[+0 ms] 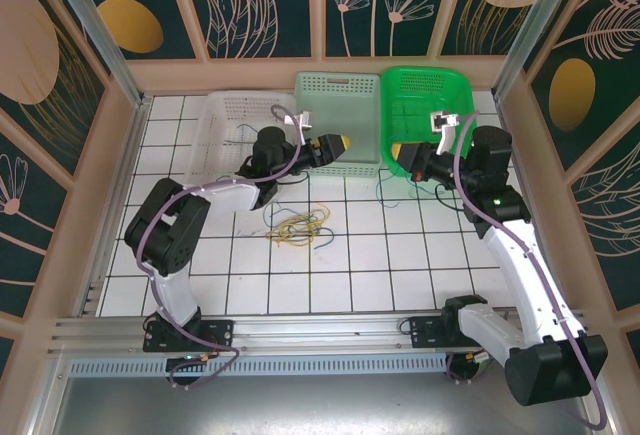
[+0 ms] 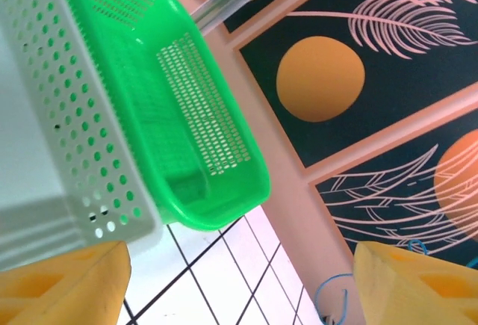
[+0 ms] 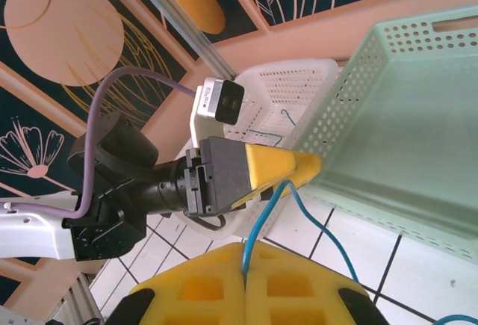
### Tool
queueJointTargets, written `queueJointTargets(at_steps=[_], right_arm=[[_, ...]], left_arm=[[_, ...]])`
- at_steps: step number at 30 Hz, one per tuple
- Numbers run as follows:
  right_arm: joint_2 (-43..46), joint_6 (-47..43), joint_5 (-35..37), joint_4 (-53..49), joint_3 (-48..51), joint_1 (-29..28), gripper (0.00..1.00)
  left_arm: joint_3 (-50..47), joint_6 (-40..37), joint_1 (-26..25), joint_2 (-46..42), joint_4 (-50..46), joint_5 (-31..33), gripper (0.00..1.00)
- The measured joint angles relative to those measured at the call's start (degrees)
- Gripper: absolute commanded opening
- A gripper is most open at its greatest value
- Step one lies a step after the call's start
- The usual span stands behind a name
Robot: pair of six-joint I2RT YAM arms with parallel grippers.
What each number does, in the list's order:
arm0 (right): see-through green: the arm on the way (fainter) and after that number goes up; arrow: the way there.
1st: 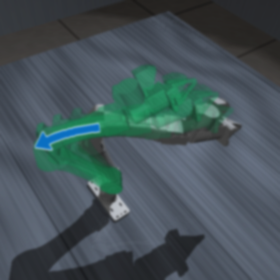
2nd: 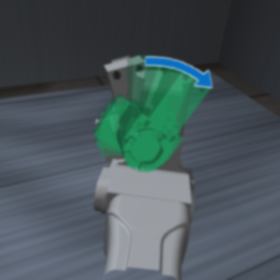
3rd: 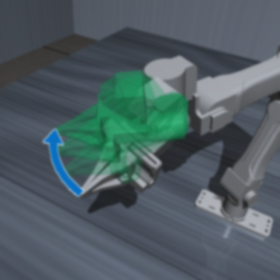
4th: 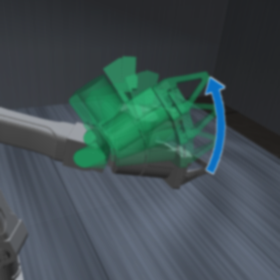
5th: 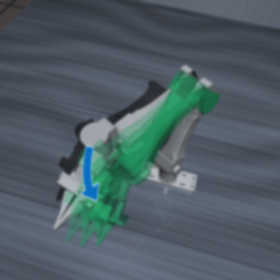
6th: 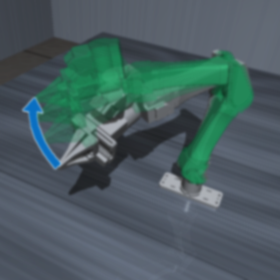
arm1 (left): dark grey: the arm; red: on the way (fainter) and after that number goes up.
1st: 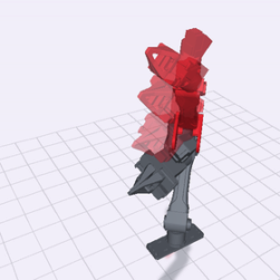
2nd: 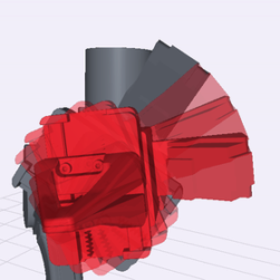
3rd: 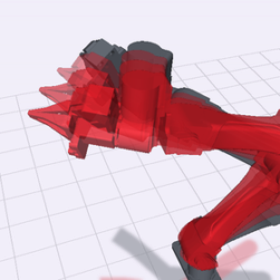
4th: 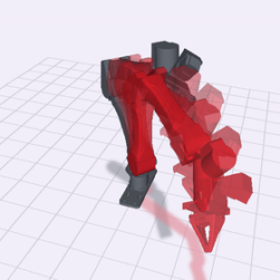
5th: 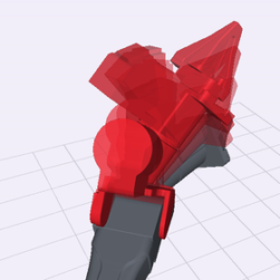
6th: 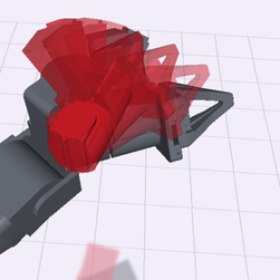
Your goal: Untangle the cables
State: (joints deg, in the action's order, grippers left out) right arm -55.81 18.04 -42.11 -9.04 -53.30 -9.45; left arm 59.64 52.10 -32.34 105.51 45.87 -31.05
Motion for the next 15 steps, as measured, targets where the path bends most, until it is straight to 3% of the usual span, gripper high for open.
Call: queueJointTargets(at_steps=[5,15], right_arm=[[-0.3,-0.1,-1.1,0.2,0.0,-0.4,0.00],[-0.6,-0.2,-2.6,0.3,0.0,-1.4,0.00]], left_arm=[[1.3,-1.9,-0.4,-1.1,0.2,-3.5,0.63],[4.1,-1.6,-2.9,0.3,2.5,-11.8,0.63]])
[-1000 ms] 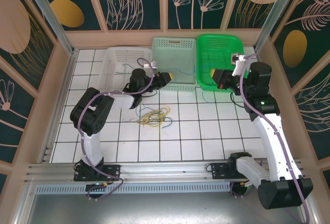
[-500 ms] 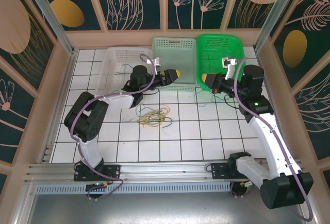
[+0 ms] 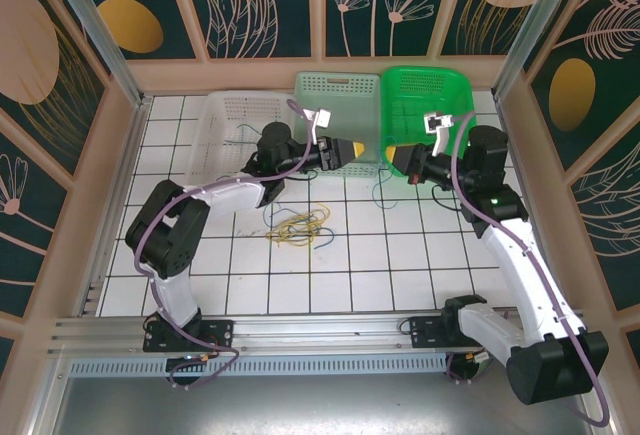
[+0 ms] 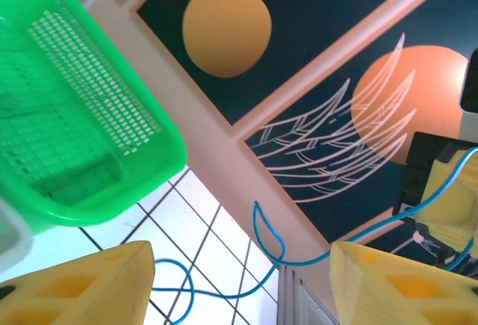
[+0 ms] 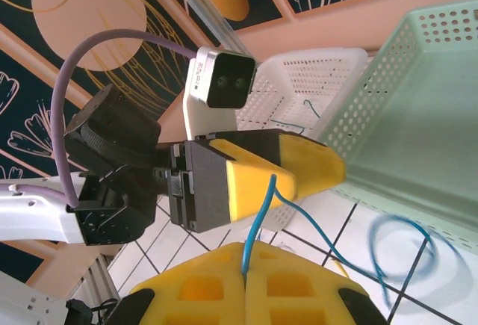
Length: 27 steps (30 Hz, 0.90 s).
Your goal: Untangle the cables
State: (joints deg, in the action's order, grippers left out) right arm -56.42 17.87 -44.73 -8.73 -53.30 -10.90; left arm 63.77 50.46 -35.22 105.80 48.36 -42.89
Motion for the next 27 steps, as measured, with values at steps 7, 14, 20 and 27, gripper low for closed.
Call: queueJointTargets(at_steps=[7,14,20,27], right_arm=[[-0.9,-1.1,-0.6,0.0,0.0,-0.9,0.00],[-1.0,-2.5,-2.1,-0.1,0.0,-1.8,0.00],[-1.0,-3.3,-3.3,-0.1,-0.2,-2.8,0.00],[-1.5,-4.1,-3.4,-0.3,-0.8,-3.8,0.00]], left_arm=[[1.0,2.0,-0.5,2.3,2.6,-2.4,0.63],[3.0,2.8,-0.6,4.3,2.8,-3.4,0.62],[3.6,3.2,-0.6,4.7,2.8,-3.7,0.61],[4.7,3.5,-0.6,4.8,2.8,-3.7,0.57]])
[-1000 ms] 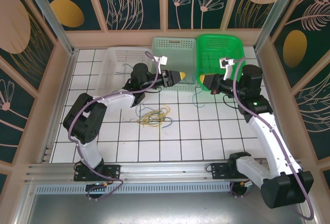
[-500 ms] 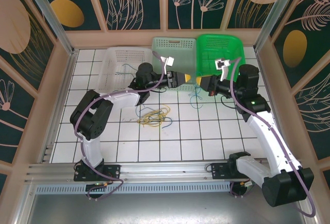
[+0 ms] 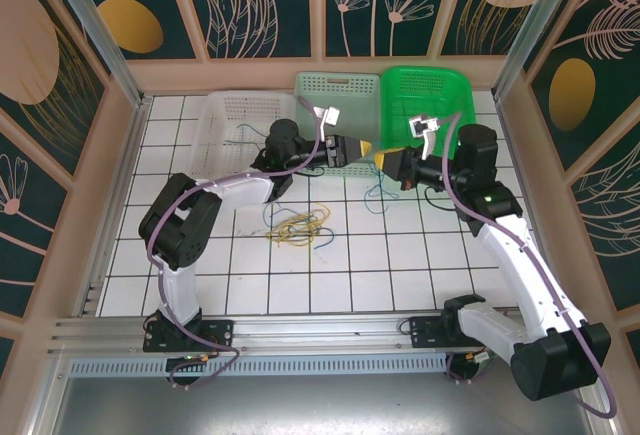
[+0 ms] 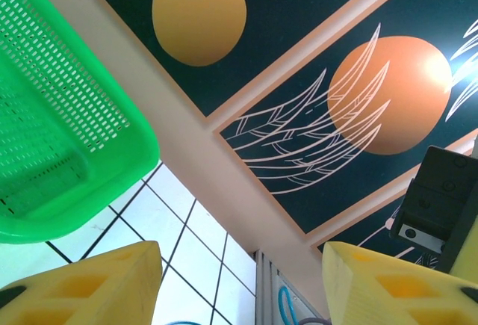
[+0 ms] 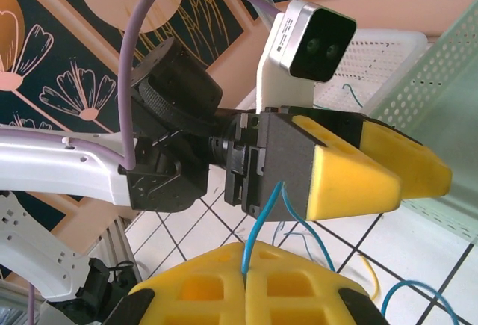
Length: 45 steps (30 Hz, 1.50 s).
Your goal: Untangle the cables
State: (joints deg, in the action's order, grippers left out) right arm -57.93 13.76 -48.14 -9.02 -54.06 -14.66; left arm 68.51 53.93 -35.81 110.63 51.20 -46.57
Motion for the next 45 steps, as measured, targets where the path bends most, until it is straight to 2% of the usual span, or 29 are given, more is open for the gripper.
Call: queueJointTargets(at_steps=[12,13,14,15,18,19,20,25,30,33,40,45], right_arm=[[-1.3,-0.4,0.1,-0.4,-0.6,-0.7,0.00],[-1.5,-0.5,0.2,-0.5,-0.8,-0.7,0.00],[-1.7,-0.8,0.3,-0.7,-1.0,-0.8,0.00],[-1.8,-1.2,0.5,-1.2,-1.2,-0.8,0.00],[-1.9,-1.9,2.0,-2.8,-1.9,-0.9,0.00],[-1.9,-2.1,2.5,-3.3,-2.1,-0.9,0.00],[-1.9,-2.4,3.0,-3.8,-2.3,-0.9,0.00],[-2.2,-3.0,4.5,-5.6,-2.6,-0.9,0.00],[-2.7,-3.0,5.2,-6.5,-2.6,-0.9,0.00],[-2.8,-3.0,5.3,-6.5,-2.6,-0.9,0.00],[-2.8,-2.7,6.5,-6.5,-2.6,-0.9,0.00],[-3.8,-1.7,6.6,-6.3,-3.0,-0.9,0.00]], left_arm=[[0.5,0.8,-0.5,1.2,0.0,-1.0,0.57],[0.5,0.8,-0.6,1.2,0.0,-1.0,0.59],[0.5,0.3,-0.6,1.2,-0.2,-0.9,0.67],[0.5,-0.4,-0.6,1.2,-0.9,-0.5,0.71],[0.5,-2.8,-0.6,0.8,-5.1,2.0,0.75],[0.5,-3.7,-0.6,0.7,-6.4,2.8,0.84],[0.4,-4.9,-0.6,0.3,-8.1,4.0,0.87],[-0.8,-10.3,-0.6,-4.4,-15.3,11.3,0.94],[-1.5,-15.1,-0.5,-10.3,-18.3,16.9,0.93],[-1.6,-16.5,-0.5,-11.7,-18.3,18.2,0.89],[-4.3,-17.5,-0.5,-11.8,-17.3,16.2,0.74],[-6.9,-18.9,-0.7,-12.3,-15.2,14.3,0.73]])
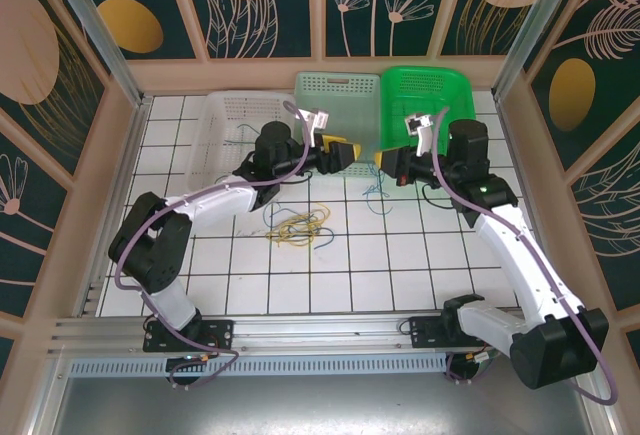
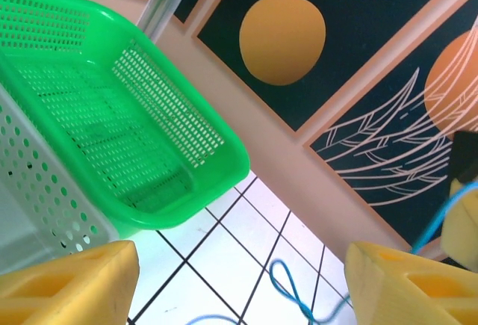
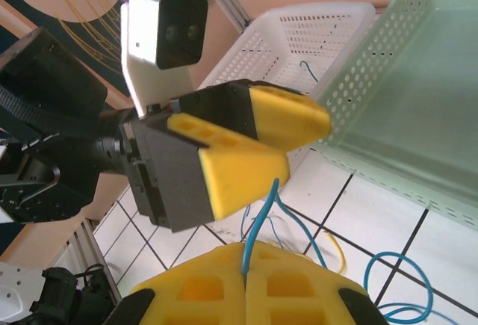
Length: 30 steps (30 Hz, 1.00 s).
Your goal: Untangle the cables
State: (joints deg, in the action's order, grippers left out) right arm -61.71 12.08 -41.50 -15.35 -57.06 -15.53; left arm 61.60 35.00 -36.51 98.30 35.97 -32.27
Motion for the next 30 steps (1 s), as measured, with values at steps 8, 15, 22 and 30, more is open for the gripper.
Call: queueJointTargets(at_steps=[8,15,22,30], right_arm=[[-0.6,1.6,0.1,0.3,-0.2,0.0,0.00],[-0.8,2.8,-0.4,1.5,-0.2,0.0,0.00],[-0.9,3.3,-0.9,2.1,-0.9,0.2,0.00],[-1.4,3.3,-0.7,1.9,-1.0,0.6,0.00]], left_arm=[[-0.6,-2.7,-1.9,-1.3,3.9,-3.5,0.75],[0.3,-5.0,-3.1,-1.2,3.8,-5.2,0.69],[3.4,-7.8,-3.2,-0.3,1.8,-6.1,0.60],[4.9,-9.4,-3.2,0.9,1.0,-7.9,0.55]])
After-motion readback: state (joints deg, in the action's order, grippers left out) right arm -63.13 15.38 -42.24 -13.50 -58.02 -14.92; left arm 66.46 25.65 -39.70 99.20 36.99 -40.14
